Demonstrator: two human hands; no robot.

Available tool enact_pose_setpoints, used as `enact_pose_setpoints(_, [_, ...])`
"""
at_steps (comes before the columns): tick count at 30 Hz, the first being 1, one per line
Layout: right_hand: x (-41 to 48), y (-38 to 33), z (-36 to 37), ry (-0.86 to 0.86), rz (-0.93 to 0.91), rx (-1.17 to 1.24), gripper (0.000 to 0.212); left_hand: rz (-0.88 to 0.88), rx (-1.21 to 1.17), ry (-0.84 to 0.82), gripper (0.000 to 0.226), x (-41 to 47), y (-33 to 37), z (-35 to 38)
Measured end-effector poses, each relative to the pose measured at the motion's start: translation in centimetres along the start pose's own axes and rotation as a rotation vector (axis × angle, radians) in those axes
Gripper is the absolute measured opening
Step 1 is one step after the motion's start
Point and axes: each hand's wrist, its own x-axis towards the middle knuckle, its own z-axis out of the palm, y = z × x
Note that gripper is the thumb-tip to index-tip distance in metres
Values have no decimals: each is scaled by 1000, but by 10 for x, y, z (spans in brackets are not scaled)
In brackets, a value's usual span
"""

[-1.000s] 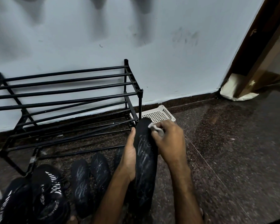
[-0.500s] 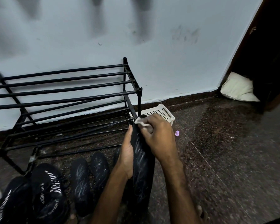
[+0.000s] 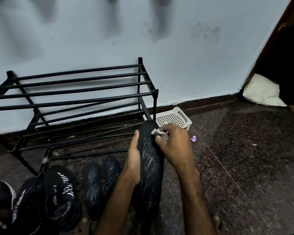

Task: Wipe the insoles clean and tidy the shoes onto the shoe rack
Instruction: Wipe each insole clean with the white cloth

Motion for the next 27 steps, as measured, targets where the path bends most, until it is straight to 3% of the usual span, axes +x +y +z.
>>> enact_pose_setpoints(4, [6,-9,13,103,-52,-26,16,15,13,30,65,-6,-5,2])
enact_pose_setpoints(7, [4,-7,21,-88,-129,49,12,21,-46,38,61,-8,-5,-7])
enact_pose_setpoints(9, [1,2,18,-149,-82,34,10,9,-44,40,64,-7,-3,-12])
enact_pose_setpoints(12, [3,7,14,-9,5,-57,16,5,-6,44,66,-7,-4,-9])
enact_pose_setpoints(15, [6,-6,19,42,-35,-43,21,9,7,74,64,-5,-6,-7])
enact_pose_setpoints(18, [3,-7,23,-94,-128,34,17,17,-1,39,59,-4,-3,-13])
enact_pose_setpoints(20, [0,0,17,-150,-92,37,14,7,5,18,62,-4,-2,-14])
enact_pose_setpoints(24, [6,6,9,10,13,-52,17,-7,41,31,65,-5,-4,-9])
enact_pose_setpoints(27, [9,-7,15,12,-59,3,17,4,52,46,63,-3,-6,-7])
